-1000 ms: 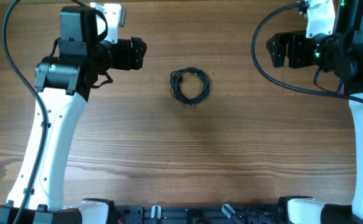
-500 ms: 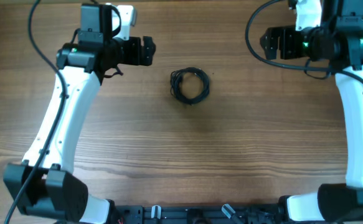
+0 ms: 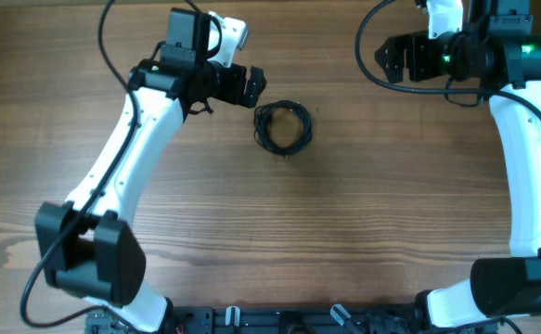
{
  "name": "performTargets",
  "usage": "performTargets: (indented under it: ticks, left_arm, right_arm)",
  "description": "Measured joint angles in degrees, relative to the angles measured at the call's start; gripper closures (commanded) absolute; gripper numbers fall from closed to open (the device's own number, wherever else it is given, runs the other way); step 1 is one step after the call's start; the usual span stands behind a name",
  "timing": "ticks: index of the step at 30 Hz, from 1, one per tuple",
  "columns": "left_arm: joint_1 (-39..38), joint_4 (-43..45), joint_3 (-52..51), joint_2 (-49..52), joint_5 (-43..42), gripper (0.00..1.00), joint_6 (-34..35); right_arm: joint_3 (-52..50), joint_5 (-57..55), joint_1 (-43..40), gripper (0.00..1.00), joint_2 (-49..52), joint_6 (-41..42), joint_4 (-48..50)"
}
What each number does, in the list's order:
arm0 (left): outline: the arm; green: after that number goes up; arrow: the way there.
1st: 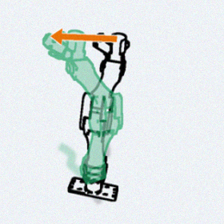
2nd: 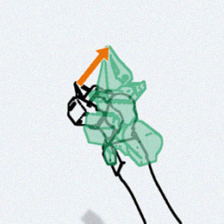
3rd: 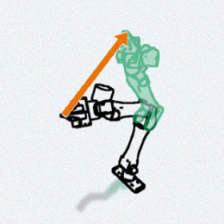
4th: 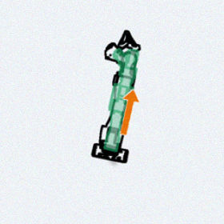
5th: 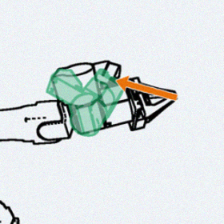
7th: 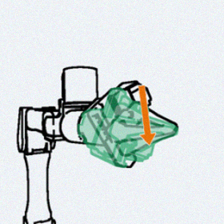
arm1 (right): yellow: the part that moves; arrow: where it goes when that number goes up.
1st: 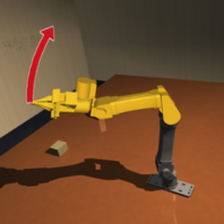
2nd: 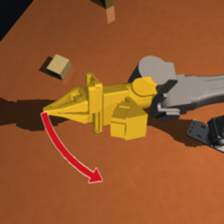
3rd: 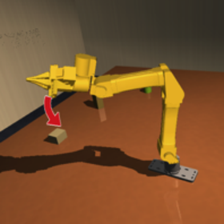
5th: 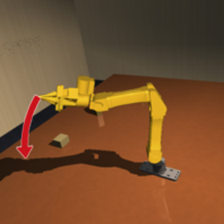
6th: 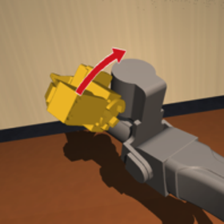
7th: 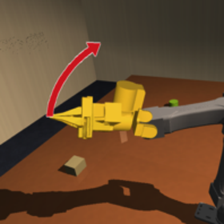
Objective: Untangle cables
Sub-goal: 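Lower the left gripper onto the left edge of the cable coil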
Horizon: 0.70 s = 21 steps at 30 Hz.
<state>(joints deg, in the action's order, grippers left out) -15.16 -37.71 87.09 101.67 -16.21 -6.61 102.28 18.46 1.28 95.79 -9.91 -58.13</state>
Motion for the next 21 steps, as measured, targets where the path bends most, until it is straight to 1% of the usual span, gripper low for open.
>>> performTargets:
  ticks: [6,9,16,21]
  left_arm:
    - [-0.17,0.07,0.00,4.61,-0.02,0.00,-2.23]
    - [-0.39,0.04,0.00,6.73,-0.22,0.03,-4.07]
    - [-2.23,0.59,0.00,8.96,-0.92,0.03,-8.55]
    - [-3.48,2.03,0.00,10.60,-1.38,0.04,-9.81]
  right_arm:
    - [0.00,0.68,0.00,0.00,0.00,-0.76,0.04]
    - [0.00,0.83,0.00,0.00,0.02,-0.68,0.09]
    - [0.00,2.12,0.00,0.00,1.29,-1.14,0.04]
    - [0.00,3.58,0.00,0.00,1.36,-2.19,0.02]
